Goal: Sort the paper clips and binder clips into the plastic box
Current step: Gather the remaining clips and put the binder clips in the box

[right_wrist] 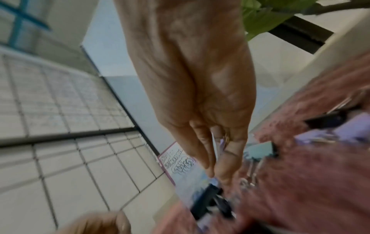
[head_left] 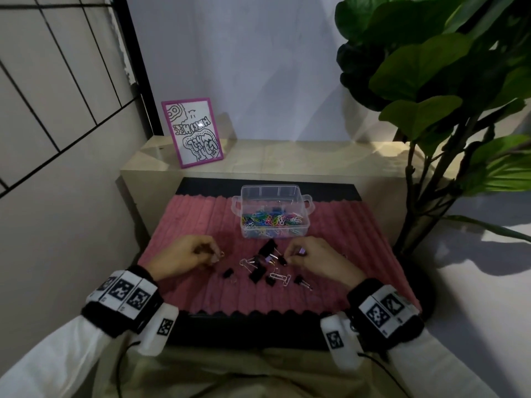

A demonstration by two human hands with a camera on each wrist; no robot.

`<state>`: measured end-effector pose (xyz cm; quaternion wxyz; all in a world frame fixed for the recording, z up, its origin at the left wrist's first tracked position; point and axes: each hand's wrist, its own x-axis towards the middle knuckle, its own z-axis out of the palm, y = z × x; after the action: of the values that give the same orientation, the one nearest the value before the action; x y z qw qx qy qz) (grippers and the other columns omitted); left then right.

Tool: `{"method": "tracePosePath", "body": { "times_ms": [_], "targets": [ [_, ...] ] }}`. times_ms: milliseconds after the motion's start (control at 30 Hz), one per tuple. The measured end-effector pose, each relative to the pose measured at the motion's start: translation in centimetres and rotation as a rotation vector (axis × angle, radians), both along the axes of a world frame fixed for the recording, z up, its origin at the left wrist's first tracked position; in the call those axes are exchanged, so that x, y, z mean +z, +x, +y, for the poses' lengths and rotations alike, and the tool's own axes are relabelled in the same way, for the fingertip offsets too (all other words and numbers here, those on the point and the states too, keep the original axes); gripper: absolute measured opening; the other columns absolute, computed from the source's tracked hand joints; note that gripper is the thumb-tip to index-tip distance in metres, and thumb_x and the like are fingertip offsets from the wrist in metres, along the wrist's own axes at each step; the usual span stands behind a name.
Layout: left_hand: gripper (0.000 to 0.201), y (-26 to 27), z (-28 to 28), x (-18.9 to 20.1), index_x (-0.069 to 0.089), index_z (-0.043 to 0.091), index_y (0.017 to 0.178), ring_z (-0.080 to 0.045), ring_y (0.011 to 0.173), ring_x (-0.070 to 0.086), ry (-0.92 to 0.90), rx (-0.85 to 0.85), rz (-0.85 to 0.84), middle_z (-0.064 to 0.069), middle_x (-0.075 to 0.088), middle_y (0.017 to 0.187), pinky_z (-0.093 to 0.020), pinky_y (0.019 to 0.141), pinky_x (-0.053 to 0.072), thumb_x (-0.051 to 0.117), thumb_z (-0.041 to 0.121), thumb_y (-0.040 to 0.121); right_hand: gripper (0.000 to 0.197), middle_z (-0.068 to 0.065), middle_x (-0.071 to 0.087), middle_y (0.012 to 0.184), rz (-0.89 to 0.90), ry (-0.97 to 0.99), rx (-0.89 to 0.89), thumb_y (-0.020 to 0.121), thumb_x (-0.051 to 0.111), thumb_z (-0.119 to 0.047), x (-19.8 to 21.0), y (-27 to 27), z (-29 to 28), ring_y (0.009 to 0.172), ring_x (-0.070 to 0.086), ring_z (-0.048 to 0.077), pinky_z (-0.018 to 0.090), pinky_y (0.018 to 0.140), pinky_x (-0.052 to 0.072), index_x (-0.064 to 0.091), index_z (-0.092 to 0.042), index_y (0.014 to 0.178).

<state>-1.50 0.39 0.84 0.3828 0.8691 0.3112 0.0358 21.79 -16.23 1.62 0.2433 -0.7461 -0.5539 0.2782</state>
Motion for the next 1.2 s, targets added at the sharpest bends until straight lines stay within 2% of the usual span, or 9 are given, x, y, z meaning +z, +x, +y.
{"method": "tracePosePath", "body": {
  "times_ms": [233,333,433,567,800,933,1000,1100,1200],
  "targets": [
    [0.017,4.2,0.9,4.4,0.059,-0.002,0.100,0.003,0.056,0.063,-0.130,-0.027,-0.098,-0.006,0.062,0.079,-0.009,0.058,0.051,0.046,-0.005,0.089,0.019,0.018,0.064,0.102,0.398,0.096,-0.067,0.088,0.049,0.007,4.0,4.3,4.6,0.081,0.065,0.019,0.018,0.073,0.055,0.057,0.012,0.105],
    [0.024,8.4,4.2,6.4,0.059,-0.002,0.111,0.003,0.058,0.063,0.009,-0.031,-0.089,-0.018,0.068,0.093,-0.009,0.061,0.052,0.052,0.002,0.089,0.009,0.017,0.062,0.086,0.446,0.144,-0.180,0.086,0.052,0.010,4.6,5.5,8.1,0.061,0.067,0.013,0.012,0.050,0.051,0.058,0.004,0.086],
    [0.021,11.9,6.2,7.1,0.058,-0.001,0.106,-0.018,0.067,0.064,0.112,0.065,-0.032,-0.022,0.067,0.102,-0.023,0.061,0.055,0.058,0.004,0.085,0.023,0.011,0.059,0.073,0.380,0.122,-0.248,0.082,0.054,0.014,4.1,6.4,10.9,0.062,0.062,0.016,0.013,0.050,0.053,0.059,-0.005,0.070],
    [0.018,14.7,7.3,6.2,0.062,-0.002,0.098,-0.009,0.055,0.054,0.198,0.057,0.047,-0.023,0.068,0.098,-0.006,0.037,0.040,0.063,0.002,0.081,0.017,0.008,0.058,0.068,0.252,0.052,-0.266,0.084,0.051,0.012,3.4,7.0,12.8,0.062,0.056,0.014,0.011,0.041,0.046,0.062,-0.001,0.079],
    [0.030,14.1,6.5,5.2,0.061,0.000,0.111,-0.020,0.079,0.062,0.163,-0.028,0.075,-0.021,0.066,0.109,-0.006,0.049,0.048,0.049,-0.008,0.084,0.032,0.020,0.059,0.119,0.050,0.026,-0.153,0.086,0.041,0.005,3.3,6.4,12.2,0.106,0.059,0.032,0.043,0.094,0.050,0.059,-0.001,0.111],
    [0.028,10.3,3.3,5.7,0.061,0.003,0.108,-0.014,0.077,0.062,0.213,-0.024,-0.105,-0.014,0.068,0.104,-0.008,0.055,0.047,0.051,-0.007,0.085,0.024,0.018,0.066,0.101,-0.044,0.152,-0.005,0.080,0.050,0.012,3.5,4.9,7.3,0.086,0.063,0.019,0.025,0.077,0.051,0.063,0.002,0.098],
    [0.022,8.3,0.6,4.8,0.065,0.007,0.103,0.003,0.070,0.061,0.230,-0.104,-0.091,-0.004,0.070,0.094,-0.004,0.060,0.044,0.055,-0.002,0.085,0.016,0.014,0.069,0.091,-0.080,0.168,0.127,0.082,0.055,0.008,2.5,3.3,4.1,0.075,0.060,0.012,0.011,0.067,0.046,0.065,0.000,0.091],
    [0.021,6.9,-4.0,2.9,0.068,0.008,0.098,0.014,0.067,0.058,0.158,-0.269,-0.052,-0.002,0.070,0.089,0.000,0.066,0.041,0.055,-0.001,0.084,0.013,0.007,0.068,0.087,-0.126,0.056,0.231,0.080,0.061,0.002,0.7,0.9,1.0,0.074,0.059,0.007,0.012,0.065,0.043,0.066,-0.007,0.089],
    [0.017,7.7,-6.6,1.4,0.065,0.005,0.098,-0.005,0.083,0.061,0.247,-0.329,0.010,-0.008,0.067,0.100,-0.008,0.071,0.037,0.060,0.004,0.082,0.017,0.003,0.062,0.090,-0.246,0.034,0.301,0.076,0.068,-0.004,-0.7,-0.4,0.0,0.079,0.057,0.008,0.018,0.070,0.042,0.064,-0.009,0.092]
  ]
}}
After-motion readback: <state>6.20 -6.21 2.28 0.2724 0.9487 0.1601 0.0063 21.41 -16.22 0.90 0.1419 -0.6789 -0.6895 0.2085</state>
